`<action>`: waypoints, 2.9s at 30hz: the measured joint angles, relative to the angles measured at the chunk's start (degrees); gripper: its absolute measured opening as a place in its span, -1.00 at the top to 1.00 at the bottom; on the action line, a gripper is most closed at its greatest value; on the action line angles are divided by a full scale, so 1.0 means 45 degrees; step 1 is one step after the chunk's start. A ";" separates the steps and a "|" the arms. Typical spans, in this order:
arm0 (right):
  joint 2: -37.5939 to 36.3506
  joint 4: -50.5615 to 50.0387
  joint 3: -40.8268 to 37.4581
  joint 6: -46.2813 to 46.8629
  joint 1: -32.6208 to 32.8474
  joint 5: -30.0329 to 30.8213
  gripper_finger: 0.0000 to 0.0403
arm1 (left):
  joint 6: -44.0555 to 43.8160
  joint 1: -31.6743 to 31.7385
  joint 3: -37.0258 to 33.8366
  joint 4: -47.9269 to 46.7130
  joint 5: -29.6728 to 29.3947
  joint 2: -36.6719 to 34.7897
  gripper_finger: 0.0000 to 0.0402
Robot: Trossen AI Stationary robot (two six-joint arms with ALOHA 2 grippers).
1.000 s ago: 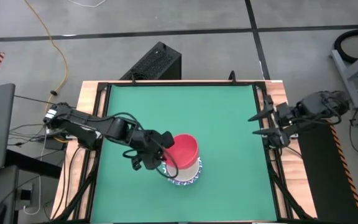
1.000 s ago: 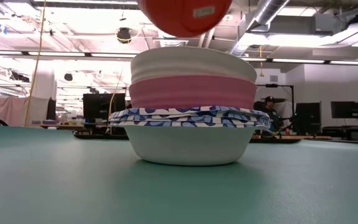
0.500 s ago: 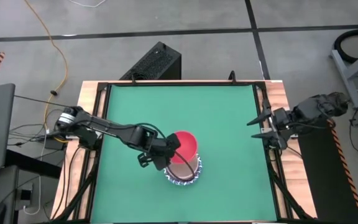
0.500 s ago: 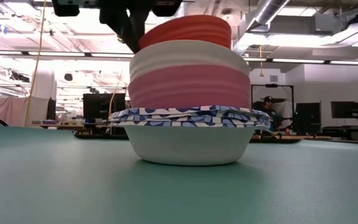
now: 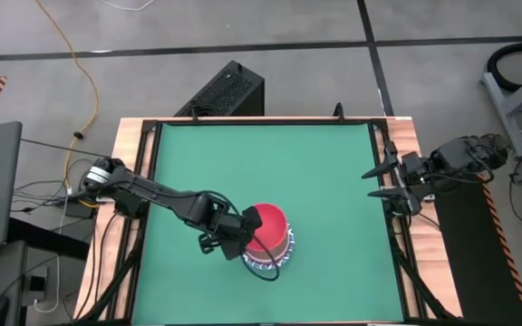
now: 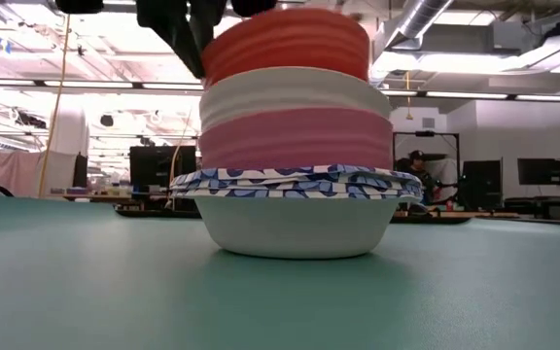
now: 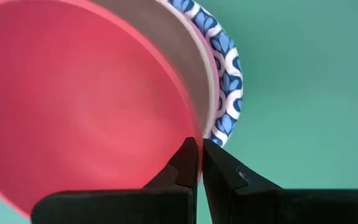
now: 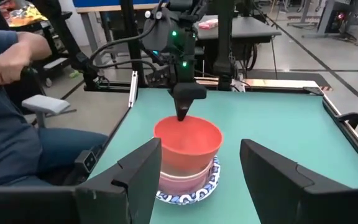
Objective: Nest bowls inside each other
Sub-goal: Stack the orange bowl on top of the white bowl
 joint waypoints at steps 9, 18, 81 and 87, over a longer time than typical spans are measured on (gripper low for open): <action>0.0024 -0.0072 0.0000 0.0112 -0.0005 -0.0029 -0.19 | 0.0529 -0.0005 0.0000 0.0142 0.0114 0.0530 1.00; 0.0024 -0.0101 0.0000 0.0107 -0.0009 -0.0029 -0.19 | 0.0493 -0.0102 0.0000 0.0225 0.0458 0.0525 1.00; 0.0114 -0.0058 0.0000 0.0199 -0.0005 -0.0044 -0.19 | -0.7283 -0.2250 -0.8991 1.5916 -0.5321 -0.3952 1.00; 0.0491 0.0010 0.0000 0.0200 -0.0005 -0.0035 -0.19 | -0.7875 -0.2166 -0.9991 1.8407 -0.5432 -0.2773 1.00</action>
